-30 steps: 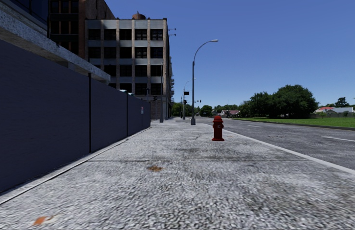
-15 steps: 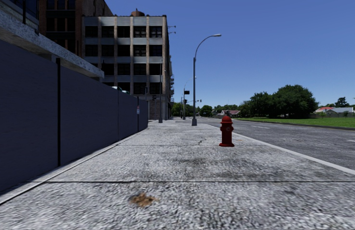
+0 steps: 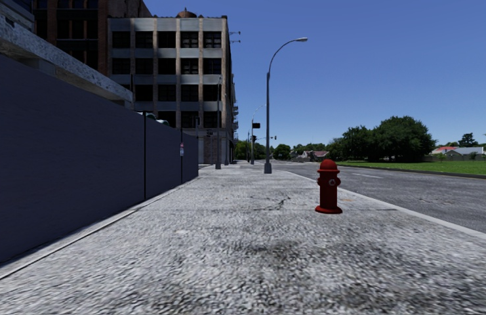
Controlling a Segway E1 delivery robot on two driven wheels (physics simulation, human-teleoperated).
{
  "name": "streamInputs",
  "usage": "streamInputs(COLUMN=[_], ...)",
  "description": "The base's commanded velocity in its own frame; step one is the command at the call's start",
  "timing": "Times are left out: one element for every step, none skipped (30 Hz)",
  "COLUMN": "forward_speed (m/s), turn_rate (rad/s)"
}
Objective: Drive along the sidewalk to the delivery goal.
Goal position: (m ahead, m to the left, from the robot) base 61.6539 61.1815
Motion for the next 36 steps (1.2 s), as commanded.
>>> streamInputs(forward_speed=[2.00, 2.00, 2.00, 2.00, 2.00, 2.00, 2.00, 2.00, 2.00, 2.00, 2.00, 2.00, 2.00, 2.00, 2.00, 2.00, 2.00, 2.00, 2.00, 2.00, 2.00, 2.00, 2.00, 2.00, 2.00, 2.00, 2.00, 2.00, 2.00, 2.00, 2.00, 2.00, 2.00, 2.00, 2.00, 2.00], turn_rate=[0.00, 0.00, 0.00, 0.00, 0.00, 0.00, 0.00, 0.00, 0.00, 0.00, 0.00, 0.00, 0.00, 0.00, 0.00, 0.00, 0.00, 0.00, 0.00, 0.00, 0.00, 0.00, 0.00, 0.00, 0.00, 0.00, 0.00, 0.00, 0.00, 0.00, 0.00, 0.00, 0.00, 0.04, 0.07, 0.07])
